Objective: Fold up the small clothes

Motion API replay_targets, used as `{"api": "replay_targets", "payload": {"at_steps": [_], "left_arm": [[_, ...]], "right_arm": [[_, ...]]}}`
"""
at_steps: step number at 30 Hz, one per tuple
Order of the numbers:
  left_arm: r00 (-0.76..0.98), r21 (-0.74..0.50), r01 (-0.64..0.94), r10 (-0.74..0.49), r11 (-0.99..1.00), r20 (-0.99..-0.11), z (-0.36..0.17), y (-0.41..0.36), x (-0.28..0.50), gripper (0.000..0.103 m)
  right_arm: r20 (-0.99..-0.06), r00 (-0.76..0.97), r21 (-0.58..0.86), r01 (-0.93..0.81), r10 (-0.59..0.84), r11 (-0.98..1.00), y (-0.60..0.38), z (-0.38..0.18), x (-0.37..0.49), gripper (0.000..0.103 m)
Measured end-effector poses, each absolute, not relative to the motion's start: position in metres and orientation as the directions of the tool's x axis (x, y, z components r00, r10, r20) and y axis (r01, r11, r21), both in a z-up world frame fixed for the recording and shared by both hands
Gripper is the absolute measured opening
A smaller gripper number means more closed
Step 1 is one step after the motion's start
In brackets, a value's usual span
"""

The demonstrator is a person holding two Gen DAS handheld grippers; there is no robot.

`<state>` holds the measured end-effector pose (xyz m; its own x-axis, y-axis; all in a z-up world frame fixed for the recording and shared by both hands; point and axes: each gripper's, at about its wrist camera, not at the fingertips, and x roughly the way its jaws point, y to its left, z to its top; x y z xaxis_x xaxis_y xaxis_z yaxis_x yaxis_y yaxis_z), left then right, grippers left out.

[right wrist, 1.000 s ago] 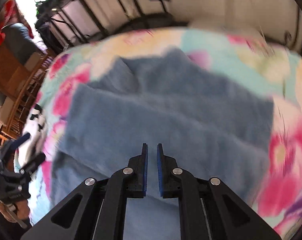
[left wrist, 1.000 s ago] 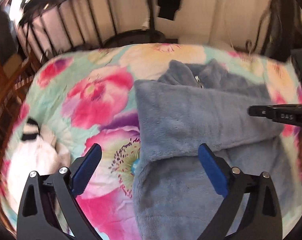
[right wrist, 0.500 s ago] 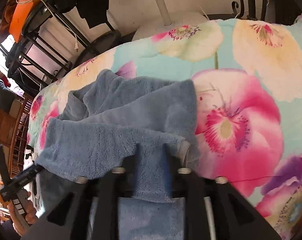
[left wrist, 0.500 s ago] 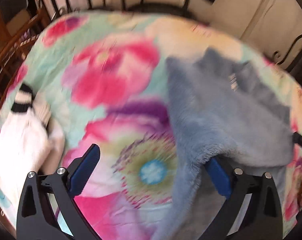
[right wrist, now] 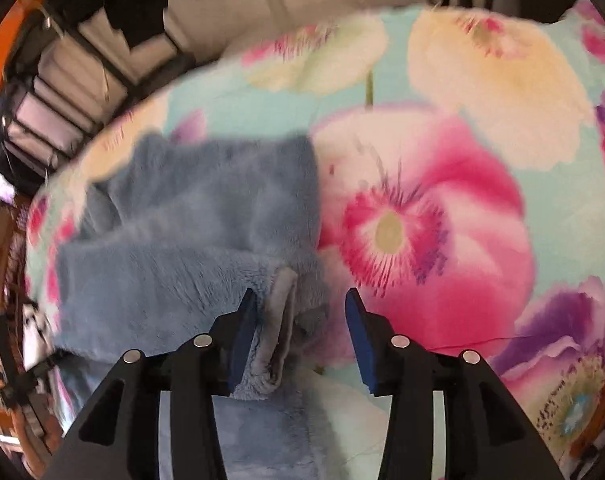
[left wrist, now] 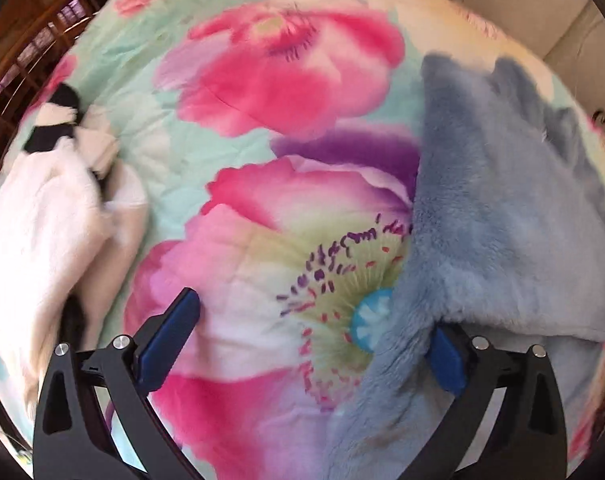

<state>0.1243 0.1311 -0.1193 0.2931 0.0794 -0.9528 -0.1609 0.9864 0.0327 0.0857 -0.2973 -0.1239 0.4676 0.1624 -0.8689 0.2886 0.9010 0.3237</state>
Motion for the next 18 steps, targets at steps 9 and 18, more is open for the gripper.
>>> {"api": "replay_targets", "payload": {"at_steps": [9,18], "left_arm": [[0.500,0.007,0.004,0.004,1.000,-0.866,-0.059,0.082,0.094,0.098],[0.297,0.028,0.036,0.016,0.999,-0.955,-0.140,0.070,0.149,0.099]], "right_arm": [[-0.834,0.486,0.370,0.144,0.261,0.918,-0.254,-0.110,0.080,0.044],[-0.838,0.455,0.454,0.276,0.301,0.847,-0.274,-0.132,0.076,0.034]]}}
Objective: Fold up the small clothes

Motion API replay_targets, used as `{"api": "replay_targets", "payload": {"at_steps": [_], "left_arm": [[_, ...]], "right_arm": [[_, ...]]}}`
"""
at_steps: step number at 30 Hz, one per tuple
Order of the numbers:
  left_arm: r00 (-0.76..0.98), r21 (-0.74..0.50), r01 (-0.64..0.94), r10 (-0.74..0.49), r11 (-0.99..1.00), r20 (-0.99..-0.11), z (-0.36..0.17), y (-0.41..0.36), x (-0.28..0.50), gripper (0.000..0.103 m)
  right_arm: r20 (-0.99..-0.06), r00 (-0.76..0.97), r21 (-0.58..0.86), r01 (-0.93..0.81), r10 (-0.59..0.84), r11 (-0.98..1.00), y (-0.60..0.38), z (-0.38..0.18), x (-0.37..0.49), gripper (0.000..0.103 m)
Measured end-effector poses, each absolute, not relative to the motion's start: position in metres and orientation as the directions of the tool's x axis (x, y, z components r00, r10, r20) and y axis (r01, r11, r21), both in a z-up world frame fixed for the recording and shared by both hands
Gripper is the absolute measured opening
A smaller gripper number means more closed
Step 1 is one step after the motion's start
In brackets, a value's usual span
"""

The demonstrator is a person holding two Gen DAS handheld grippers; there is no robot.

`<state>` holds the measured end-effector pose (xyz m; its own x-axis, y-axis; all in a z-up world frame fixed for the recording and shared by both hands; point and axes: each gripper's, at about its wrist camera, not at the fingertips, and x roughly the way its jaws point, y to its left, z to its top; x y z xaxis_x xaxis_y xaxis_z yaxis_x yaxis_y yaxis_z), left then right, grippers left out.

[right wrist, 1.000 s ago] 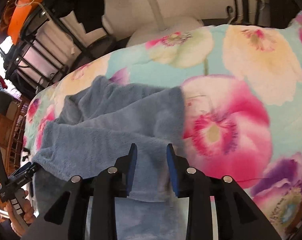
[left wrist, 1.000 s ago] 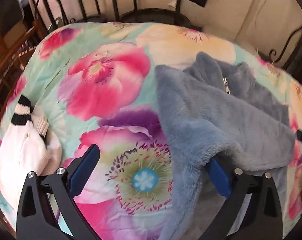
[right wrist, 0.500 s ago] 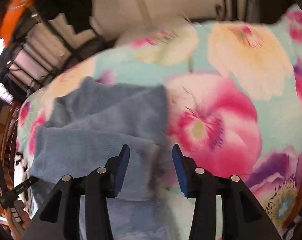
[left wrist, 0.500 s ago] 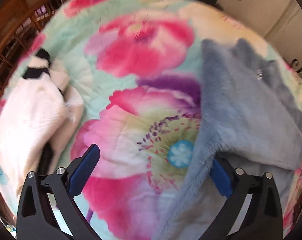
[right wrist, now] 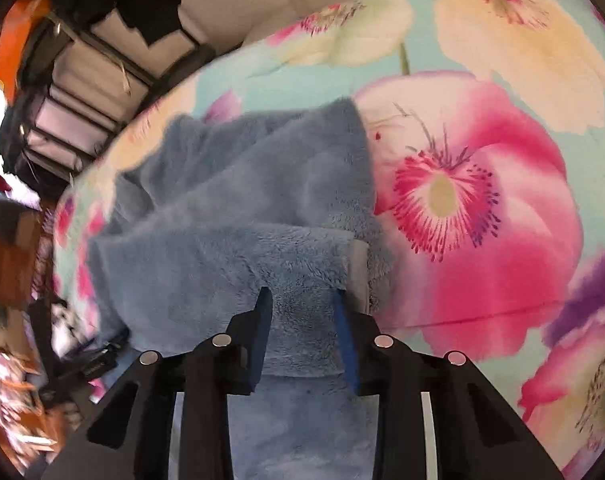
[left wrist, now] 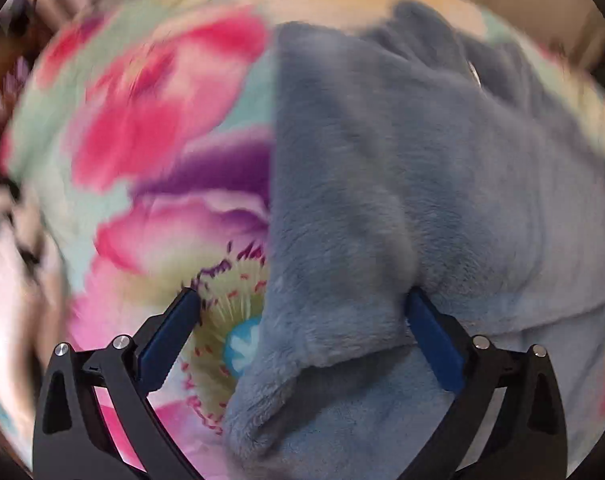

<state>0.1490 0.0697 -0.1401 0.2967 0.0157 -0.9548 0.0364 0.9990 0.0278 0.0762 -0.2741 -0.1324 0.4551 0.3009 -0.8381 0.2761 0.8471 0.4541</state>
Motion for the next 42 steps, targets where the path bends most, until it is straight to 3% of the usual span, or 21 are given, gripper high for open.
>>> {"api": "replay_targets", "payload": {"at_steps": [3,6,10,12,16,19,22,27,34,39,42], "left_arm": [[0.346,-0.006,0.000,-0.006,1.000,-0.938,-0.110,0.077,0.144,0.098],[0.383,-0.004,0.059,-0.026,0.998,-0.924,-0.091,0.069,0.128,0.098],[0.290,0.103,0.044,0.086,0.994,-0.953,-0.109,0.062,0.101,0.098],[0.251,0.068,0.037,0.057,0.997,-0.966,-0.114,0.058,0.078,0.098],[0.243,0.068,0.069,0.049,0.995,-0.969,-0.113,0.042,0.037,0.098],[0.202,0.113,0.064,0.098,0.991,-0.974,-0.130,0.033,0.003,0.098],[0.170,0.080,0.017,0.076,0.997,-0.983,-0.143,0.038,-0.018,0.099],[0.124,-0.016,-0.093,-0.004,0.996,-0.992,-0.140,0.055,-0.036,0.099],[0.155,-0.054,-0.086,-0.040,0.995,-0.987,-0.104,0.049,-0.079,0.098],[0.318,0.072,-0.008,0.070,0.997,-0.946,-0.073,0.021,-0.093,0.098],[0.344,0.173,0.083,0.135,0.981,-0.929,-0.088,-0.003,-0.074,0.098]], "right_arm": [[-0.829,0.482,0.432,0.230,0.283,0.872,-0.263,-0.111,0.071,0.048],[-0.836,0.449,0.441,0.205,0.316,0.874,-0.249,-0.111,0.055,0.048],[-0.875,0.375,0.403,0.217,0.305,0.889,-0.229,-0.120,0.020,0.048],[-0.889,0.353,0.380,0.214,0.292,0.900,-0.221,-0.119,0.003,0.049],[-0.909,0.341,0.308,0.167,0.238,0.937,-0.202,-0.111,-0.030,0.063],[-0.931,0.293,0.269,0.143,0.219,0.952,-0.187,-0.120,-0.050,0.067],[-0.953,0.221,0.242,0.140,0.208,0.960,-0.177,-0.141,-0.072,0.072],[-0.958,0.212,0.231,0.158,0.195,0.960,-0.173,-0.150,-0.099,0.074],[-0.915,0.310,0.348,0.291,0.256,0.891,-0.196,-0.113,-0.134,0.075],[-0.909,0.398,0.242,0.253,0.127,0.937,-0.188,-0.089,-0.128,0.077],[-0.915,0.397,0.149,0.165,0.073,0.975,-0.165,-0.087,-0.120,0.088]]}}
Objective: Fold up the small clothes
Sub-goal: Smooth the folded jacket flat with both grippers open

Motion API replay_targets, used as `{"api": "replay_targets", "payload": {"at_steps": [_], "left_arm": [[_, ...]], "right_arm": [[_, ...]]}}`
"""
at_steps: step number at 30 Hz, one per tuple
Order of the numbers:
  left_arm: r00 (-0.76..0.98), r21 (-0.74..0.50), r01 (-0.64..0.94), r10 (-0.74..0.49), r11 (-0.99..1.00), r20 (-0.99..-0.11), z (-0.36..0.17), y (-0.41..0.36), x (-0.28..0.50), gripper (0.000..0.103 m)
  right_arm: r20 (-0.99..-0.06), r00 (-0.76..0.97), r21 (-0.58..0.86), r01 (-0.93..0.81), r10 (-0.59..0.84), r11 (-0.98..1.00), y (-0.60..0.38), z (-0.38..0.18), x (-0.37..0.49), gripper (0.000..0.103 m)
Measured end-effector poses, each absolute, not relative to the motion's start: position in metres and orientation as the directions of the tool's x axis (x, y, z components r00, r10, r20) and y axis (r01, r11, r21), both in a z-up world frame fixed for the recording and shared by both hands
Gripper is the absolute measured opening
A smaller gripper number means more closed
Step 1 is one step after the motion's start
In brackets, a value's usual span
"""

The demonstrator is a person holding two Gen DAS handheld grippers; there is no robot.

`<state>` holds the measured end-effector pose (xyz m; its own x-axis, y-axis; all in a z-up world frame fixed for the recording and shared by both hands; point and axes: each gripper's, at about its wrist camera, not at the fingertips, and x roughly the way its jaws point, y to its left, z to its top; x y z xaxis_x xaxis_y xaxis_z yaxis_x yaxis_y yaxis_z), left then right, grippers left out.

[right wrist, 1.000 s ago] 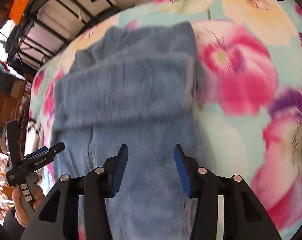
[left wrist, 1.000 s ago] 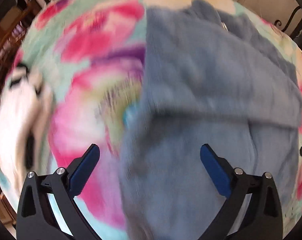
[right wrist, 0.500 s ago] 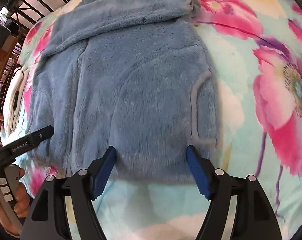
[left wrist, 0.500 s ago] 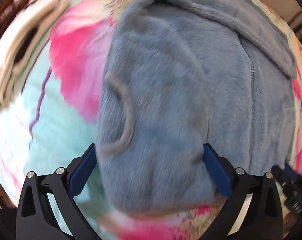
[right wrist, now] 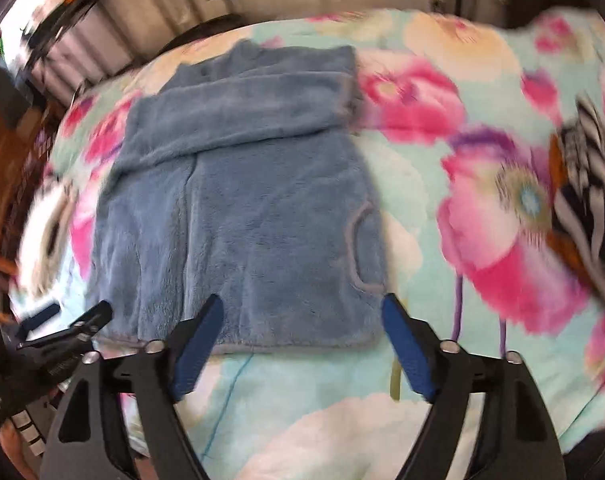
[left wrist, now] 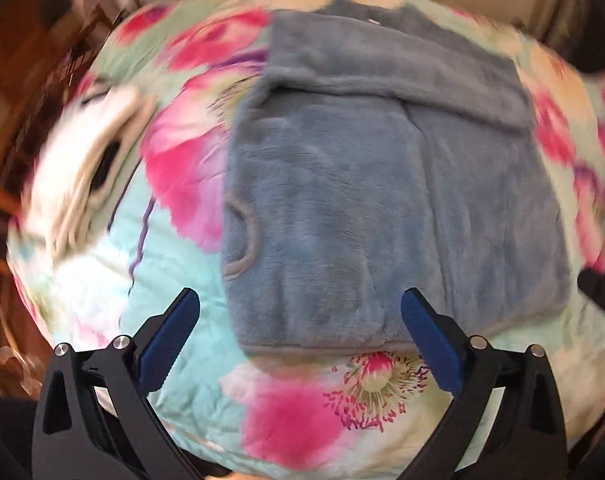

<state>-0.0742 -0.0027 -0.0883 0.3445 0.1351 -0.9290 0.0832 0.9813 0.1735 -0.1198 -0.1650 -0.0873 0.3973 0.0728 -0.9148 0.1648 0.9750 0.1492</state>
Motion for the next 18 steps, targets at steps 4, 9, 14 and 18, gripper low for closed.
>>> {"api": "replay_targets", "payload": {"at_steps": [4,9,14,18], "left_arm": [[0.312,0.278,0.152,0.221,0.948,-0.924,-0.119,-0.009,-0.080,0.098],[0.240,0.214,0.105,0.184,0.971,-0.953,-0.142,0.003,-0.075,0.099],[0.258,0.255,0.122,0.217,0.959,-0.941,-0.140,-0.003,-0.076,0.099],[0.278,0.210,0.100,0.176,0.973,-0.944,-0.128,0.000,-0.073,0.099]], "right_arm": [[-0.939,0.343,0.025,0.084,-0.005,0.996,-0.148,-0.111,-0.106,0.093],[-0.978,0.203,-0.022,0.128,-0.048,0.991,-0.162,-0.165,-0.101,0.098],[-0.983,0.172,0.113,0.270,0.067,0.956,-0.186,-0.170,-0.101,0.099],[-0.964,0.248,0.163,0.272,0.094,0.949,-0.191,-0.149,-0.100,0.099]]}}
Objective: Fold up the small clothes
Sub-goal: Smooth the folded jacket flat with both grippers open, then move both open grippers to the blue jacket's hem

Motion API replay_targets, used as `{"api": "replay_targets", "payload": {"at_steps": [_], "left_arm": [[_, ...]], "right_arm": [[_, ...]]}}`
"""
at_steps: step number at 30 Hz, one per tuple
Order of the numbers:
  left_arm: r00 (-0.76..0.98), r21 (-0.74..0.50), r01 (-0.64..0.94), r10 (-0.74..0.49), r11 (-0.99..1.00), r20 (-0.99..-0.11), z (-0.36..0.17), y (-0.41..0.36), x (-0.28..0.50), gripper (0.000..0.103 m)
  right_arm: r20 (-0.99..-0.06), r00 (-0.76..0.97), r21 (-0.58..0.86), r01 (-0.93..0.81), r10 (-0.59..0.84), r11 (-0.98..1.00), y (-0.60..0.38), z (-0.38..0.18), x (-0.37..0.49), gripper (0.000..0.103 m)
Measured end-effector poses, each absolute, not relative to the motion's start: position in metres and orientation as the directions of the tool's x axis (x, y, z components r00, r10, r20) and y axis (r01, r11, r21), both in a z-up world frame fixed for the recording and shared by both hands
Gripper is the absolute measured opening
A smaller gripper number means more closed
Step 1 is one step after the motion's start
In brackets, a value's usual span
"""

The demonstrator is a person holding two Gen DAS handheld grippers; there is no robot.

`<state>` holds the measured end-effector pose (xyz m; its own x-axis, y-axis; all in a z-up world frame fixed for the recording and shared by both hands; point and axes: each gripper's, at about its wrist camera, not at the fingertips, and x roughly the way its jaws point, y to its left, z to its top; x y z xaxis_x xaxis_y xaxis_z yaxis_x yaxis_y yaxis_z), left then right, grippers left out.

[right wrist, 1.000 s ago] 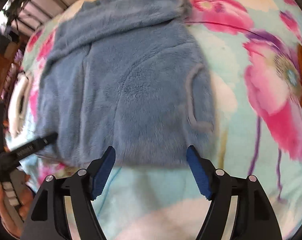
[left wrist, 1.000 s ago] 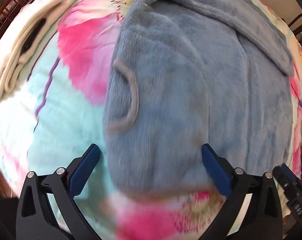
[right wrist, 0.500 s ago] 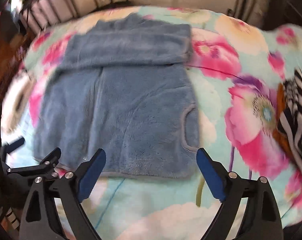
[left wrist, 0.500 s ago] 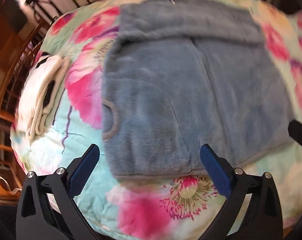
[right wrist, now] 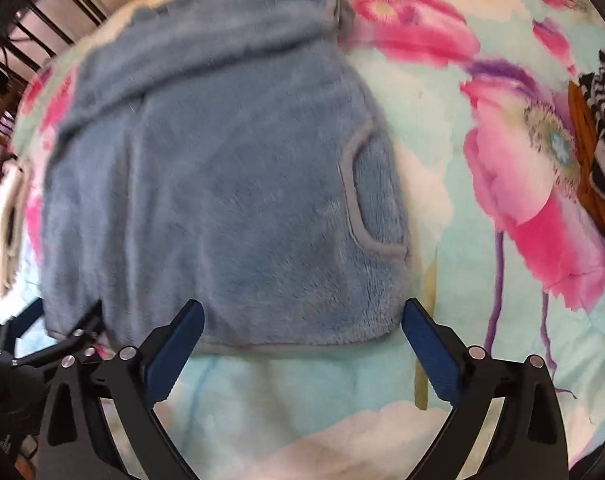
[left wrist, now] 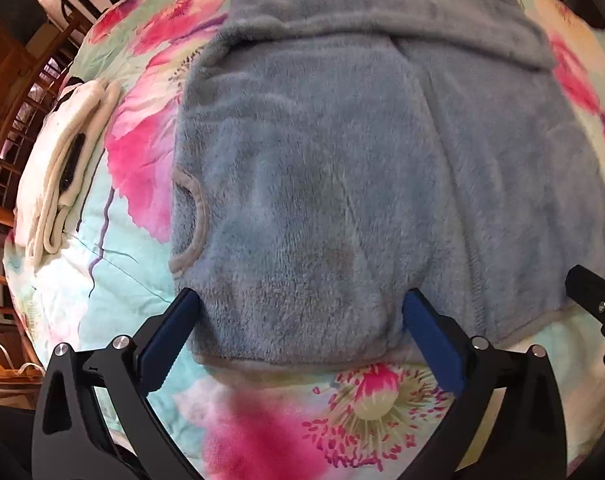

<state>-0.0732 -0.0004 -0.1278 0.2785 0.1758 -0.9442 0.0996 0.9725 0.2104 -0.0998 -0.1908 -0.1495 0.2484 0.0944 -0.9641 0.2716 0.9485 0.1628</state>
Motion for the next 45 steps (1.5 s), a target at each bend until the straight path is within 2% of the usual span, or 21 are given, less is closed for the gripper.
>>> {"api": "replay_targets", "payload": {"at_steps": [5,15,36,45], "left_arm": [[0.288,0.175,0.065,0.149,0.983,-0.946,-0.117,0.004,-0.068,0.099],[0.287,0.217,0.083,0.185,0.973,-0.940,-0.128,-0.002,-0.065,0.099],[0.318,0.206,0.072,0.173,0.976,-0.932,-0.122,0.009,-0.062,0.099],[0.276,0.095,0.027,0.084,0.995,-0.958,-0.127,0.032,-0.057,0.099]], "right_arm": [[-0.941,0.313,0.221,0.272,0.131,0.937,-0.196,-0.133,-0.101,0.099],[-0.957,0.280,0.147,0.245,0.075,0.958,-0.172,-0.142,-0.098,0.099],[-0.957,0.283,0.153,0.307,0.064,0.939,-0.188,-0.148,-0.092,0.099],[-0.963,0.259,0.160,0.345,0.070,0.925,-0.202,-0.160,-0.107,0.099]]}}
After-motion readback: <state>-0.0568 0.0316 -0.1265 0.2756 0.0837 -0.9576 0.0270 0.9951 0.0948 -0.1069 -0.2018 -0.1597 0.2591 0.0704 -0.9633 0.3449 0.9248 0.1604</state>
